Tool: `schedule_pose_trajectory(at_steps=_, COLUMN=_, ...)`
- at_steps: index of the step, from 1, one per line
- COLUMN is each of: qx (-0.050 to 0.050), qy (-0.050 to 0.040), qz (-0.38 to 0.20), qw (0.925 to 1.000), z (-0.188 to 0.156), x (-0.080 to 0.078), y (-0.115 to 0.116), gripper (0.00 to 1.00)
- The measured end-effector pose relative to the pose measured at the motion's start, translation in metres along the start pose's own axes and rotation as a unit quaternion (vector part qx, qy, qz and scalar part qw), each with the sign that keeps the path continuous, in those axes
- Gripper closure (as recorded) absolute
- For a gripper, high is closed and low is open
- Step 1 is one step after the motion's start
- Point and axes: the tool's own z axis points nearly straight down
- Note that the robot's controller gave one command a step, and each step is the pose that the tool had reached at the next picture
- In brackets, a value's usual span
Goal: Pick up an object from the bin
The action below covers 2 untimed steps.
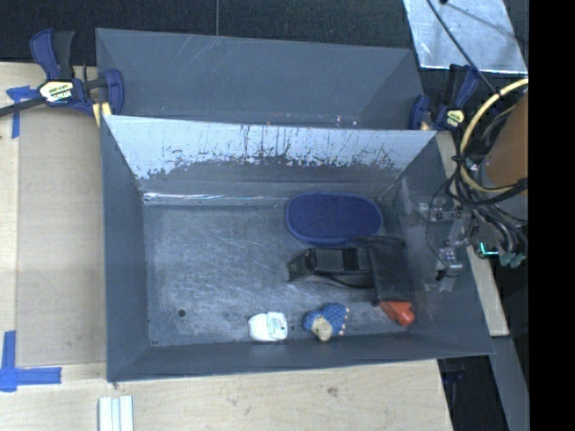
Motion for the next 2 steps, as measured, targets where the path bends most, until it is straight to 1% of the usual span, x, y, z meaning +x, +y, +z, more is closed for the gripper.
schedule_pose_trajectory(at_steps=1, qx=0.004, qy=-0.0004, qz=0.103, qw=0.9946, z=0.115, x=-0.065, y=0.031, gripper=0.0)
schedule_pose_trajectory(at_steps=2, qx=0.003, qy=0.0004, qz=0.173, qw=0.9849, z=0.118, x=-0.079, y=0.049, gripper=0.0)
